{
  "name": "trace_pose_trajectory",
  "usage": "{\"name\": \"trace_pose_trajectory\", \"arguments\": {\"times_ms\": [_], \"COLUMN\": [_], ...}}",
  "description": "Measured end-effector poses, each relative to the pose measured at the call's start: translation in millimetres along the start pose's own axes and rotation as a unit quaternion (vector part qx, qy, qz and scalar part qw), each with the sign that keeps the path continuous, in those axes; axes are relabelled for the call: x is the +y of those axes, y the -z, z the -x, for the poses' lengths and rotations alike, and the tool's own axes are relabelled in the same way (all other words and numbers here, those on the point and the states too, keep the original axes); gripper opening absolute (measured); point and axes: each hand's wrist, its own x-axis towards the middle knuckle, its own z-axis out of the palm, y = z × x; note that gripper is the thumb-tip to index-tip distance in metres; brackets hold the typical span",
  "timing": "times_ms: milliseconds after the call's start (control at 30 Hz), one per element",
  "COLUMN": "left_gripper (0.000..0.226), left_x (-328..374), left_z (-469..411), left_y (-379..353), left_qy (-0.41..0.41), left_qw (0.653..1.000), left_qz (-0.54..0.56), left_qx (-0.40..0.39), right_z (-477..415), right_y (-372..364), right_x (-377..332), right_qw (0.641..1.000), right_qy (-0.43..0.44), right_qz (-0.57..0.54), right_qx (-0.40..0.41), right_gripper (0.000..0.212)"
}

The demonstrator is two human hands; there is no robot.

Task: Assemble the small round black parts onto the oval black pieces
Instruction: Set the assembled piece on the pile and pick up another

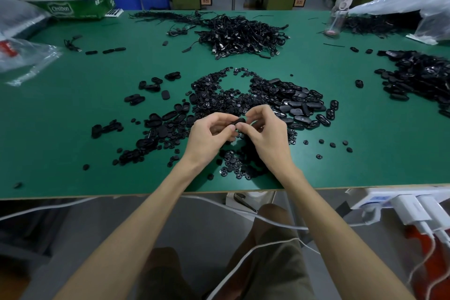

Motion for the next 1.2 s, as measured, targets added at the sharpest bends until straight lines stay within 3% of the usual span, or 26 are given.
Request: {"name": "trace_pose_trajectory", "arguments": {"times_ms": [400, 633, 1200], "left_gripper": [0.016, 0.018, 0.017], "left_x": [-0.2, 0.7, 0.9], "left_z": [-0.1, 0.2, 1.1], "left_y": [0.0, 1.1, 2.0], "left_qy": [0.006, 0.017, 0.025], "left_qw": [1.000, 0.999, 0.999], "left_qz": [0.011, 0.030, 0.030], "left_qx": [-0.015, -0.004, 0.001], "right_z": [-1.1, -0.9, -0.2], "right_y": [1.1, -0.5, -0.4], "right_x": [8.6, 10.5, 9.2], "right_qw": [0.993, 0.991, 0.990], "right_qy": [-0.024, -0.009, -0.007], "right_qz": [-0.110, -0.125, -0.133], "right_qx": [-0.039, -0.044, -0.046], "right_gripper": [0.018, 0.007, 0.004]}}
